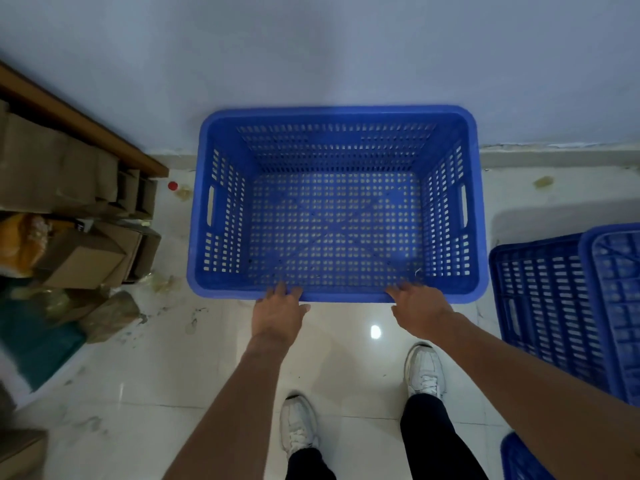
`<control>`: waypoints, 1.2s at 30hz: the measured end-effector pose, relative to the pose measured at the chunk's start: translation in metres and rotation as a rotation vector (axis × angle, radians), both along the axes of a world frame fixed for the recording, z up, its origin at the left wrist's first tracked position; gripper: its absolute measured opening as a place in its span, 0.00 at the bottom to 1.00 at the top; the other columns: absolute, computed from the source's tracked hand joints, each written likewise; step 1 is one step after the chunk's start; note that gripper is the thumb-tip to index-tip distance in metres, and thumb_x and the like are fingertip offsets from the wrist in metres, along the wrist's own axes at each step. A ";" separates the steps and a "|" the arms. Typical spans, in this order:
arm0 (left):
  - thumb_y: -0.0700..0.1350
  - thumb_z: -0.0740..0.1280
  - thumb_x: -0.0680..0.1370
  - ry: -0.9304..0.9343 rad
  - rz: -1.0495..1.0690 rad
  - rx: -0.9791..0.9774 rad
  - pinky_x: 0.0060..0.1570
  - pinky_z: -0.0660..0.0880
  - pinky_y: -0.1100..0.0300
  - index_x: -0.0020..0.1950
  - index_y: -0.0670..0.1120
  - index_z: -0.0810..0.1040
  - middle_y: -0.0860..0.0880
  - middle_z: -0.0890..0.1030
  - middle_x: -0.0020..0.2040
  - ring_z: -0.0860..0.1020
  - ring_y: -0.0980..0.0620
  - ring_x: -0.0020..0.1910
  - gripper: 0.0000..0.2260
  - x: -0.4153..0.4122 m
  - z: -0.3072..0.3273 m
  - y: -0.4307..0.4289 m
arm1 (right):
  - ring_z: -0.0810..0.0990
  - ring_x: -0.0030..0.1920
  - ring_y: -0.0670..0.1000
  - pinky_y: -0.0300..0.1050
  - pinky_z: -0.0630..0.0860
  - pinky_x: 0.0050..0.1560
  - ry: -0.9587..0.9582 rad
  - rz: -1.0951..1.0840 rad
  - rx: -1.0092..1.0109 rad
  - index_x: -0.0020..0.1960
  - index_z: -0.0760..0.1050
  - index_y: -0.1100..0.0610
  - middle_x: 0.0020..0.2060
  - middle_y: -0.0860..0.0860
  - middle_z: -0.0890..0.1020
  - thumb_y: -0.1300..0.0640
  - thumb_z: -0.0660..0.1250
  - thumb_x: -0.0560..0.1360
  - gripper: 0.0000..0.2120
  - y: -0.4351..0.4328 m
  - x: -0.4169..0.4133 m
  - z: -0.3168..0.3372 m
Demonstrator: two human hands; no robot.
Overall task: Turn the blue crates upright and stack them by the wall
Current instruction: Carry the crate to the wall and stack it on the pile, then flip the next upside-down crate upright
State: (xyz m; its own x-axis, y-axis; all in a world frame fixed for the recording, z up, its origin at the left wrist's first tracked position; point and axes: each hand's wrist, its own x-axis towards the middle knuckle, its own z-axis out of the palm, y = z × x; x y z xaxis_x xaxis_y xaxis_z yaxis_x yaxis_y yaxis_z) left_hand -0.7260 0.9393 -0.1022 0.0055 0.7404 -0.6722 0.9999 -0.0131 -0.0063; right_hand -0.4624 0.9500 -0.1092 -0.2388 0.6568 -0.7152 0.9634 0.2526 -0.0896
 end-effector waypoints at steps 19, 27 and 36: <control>0.58 0.56 0.82 -0.286 -0.248 -0.108 0.63 0.69 0.51 0.78 0.55 0.60 0.45 0.80 0.65 0.74 0.41 0.67 0.24 0.033 0.306 -0.118 | 0.75 0.63 0.56 0.49 0.72 0.63 0.156 -0.977 -0.153 0.69 0.72 0.55 0.65 0.54 0.76 0.52 0.56 0.80 0.19 -0.214 -0.010 0.320; 0.56 0.57 0.83 -0.279 -0.497 -0.198 0.67 0.68 0.51 0.77 0.52 0.63 0.46 0.77 0.69 0.73 0.42 0.68 0.23 0.111 0.351 -0.208 | 0.76 0.63 0.58 0.49 0.73 0.63 0.233 -1.315 -0.118 0.69 0.72 0.58 0.66 0.56 0.77 0.53 0.56 0.79 0.20 -0.360 0.037 0.369; 0.54 0.58 0.82 -0.257 -0.833 -0.233 0.61 0.71 0.54 0.68 0.49 0.75 0.46 0.80 0.63 0.77 0.44 0.62 0.17 0.275 0.362 -0.341 | 0.76 0.61 0.61 0.50 0.72 0.57 0.230 -1.649 -0.115 0.62 0.75 0.62 0.62 0.60 0.78 0.54 0.54 0.78 0.19 -0.576 0.122 0.359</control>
